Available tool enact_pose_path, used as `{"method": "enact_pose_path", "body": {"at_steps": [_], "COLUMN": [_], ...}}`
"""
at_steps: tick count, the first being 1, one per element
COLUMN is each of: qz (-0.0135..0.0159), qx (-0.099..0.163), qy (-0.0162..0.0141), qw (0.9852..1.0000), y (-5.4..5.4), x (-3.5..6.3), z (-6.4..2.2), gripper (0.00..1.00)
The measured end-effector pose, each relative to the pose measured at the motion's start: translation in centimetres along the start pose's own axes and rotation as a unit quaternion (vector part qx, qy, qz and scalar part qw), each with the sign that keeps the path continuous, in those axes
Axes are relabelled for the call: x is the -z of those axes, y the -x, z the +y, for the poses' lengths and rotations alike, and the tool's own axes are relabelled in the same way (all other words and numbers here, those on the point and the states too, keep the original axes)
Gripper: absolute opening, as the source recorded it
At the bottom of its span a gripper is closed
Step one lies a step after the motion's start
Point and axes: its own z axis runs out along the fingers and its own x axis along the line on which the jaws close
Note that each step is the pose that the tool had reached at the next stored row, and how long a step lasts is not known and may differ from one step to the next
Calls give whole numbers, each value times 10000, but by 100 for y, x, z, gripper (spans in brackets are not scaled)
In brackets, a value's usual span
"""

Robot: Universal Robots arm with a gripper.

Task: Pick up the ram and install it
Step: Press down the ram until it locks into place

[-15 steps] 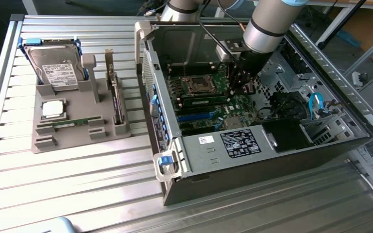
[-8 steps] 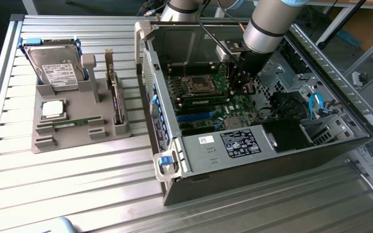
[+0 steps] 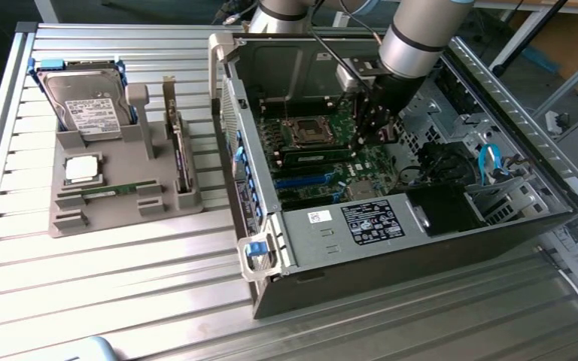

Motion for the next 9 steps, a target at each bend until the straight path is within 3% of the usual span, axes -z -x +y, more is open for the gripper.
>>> {"method": "enact_pose_path", "body": {"at_steps": [5,9], "qz": [2,2], "qx": [0,0], "qy": [0,0], "qw": [10000,10000], "y": [1,2], "x": [132,174], "z": [1,1], "gripper": [11,11]}}
